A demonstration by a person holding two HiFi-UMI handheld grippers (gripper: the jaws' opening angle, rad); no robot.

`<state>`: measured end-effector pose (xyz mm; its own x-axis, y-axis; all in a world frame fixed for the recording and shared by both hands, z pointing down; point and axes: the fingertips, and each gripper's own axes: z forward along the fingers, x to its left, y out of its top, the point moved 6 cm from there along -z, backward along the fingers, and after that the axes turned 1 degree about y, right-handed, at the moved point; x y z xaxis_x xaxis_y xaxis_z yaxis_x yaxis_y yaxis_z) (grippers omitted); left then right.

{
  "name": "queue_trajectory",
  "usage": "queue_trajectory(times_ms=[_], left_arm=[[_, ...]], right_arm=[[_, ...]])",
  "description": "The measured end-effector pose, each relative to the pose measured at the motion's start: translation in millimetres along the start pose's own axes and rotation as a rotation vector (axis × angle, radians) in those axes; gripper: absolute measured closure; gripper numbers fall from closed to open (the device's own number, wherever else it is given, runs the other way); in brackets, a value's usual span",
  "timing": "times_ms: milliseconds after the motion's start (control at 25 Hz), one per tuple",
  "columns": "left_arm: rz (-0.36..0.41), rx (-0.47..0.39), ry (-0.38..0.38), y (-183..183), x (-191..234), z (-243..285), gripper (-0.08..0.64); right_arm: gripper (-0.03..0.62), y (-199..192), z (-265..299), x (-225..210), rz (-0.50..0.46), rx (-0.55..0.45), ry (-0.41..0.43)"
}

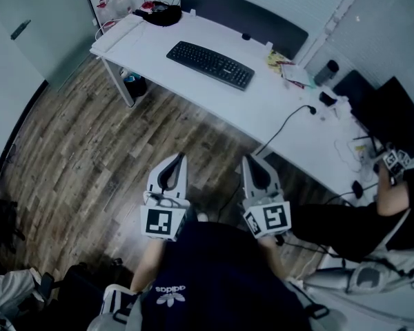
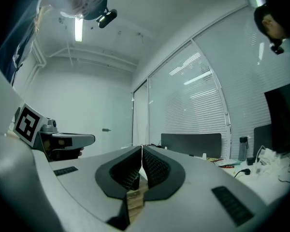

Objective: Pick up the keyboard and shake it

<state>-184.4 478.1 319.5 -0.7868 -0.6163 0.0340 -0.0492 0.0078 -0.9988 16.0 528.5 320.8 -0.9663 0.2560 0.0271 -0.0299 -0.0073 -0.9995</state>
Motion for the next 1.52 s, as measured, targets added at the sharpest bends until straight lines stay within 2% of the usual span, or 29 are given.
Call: queue_trajectory(times_ms=[240, 440, 640, 880, 1040, 1280, 1520], left_arm=[[-0.009, 0.011, -0.041, -7.7, 38.2, 31.5, 0.554], [-0.007, -0.009, -0.079, 2.2, 85.1, 70.2, 0.555], [0.005, -0.010, -0.127, 7.8, 131.2, 99.4, 0.554], [-0.037, 0.040, -0.130, -10.4, 172.0, 115.7, 0.554], [-0.056, 0.039, -0.145, -14.9, 188.0, 119.0, 0.554], [-0.021, 0.052, -0.144, -20.0, 203.9, 134.2, 0.554], [-0.027, 0.057, -0.128, -19.6, 215.6, 158.6, 0.554]], right_arm=[[0.586, -6.8, 42.8, -1.2, -0.032, 0.019, -0.026], [0.586, 2.4, 92.6, 4.0, -0.043, 0.032, -0.043], [0.586, 8.8, 133.2, 9.1, -0.049, 0.046, -0.106], [0.586, -2.3, 162.5, 17.5, -0.038, 0.102, -0.162], [0.586, -8.4, 173.6, 19.2, -0.039, 0.128, -0.190], [0.586, -13.6, 197.8, 9.5, -0.042, 0.146, -0.202], [0.586, -14.6, 224.7, -6.6, -0.002, 0.154, -0.195]])
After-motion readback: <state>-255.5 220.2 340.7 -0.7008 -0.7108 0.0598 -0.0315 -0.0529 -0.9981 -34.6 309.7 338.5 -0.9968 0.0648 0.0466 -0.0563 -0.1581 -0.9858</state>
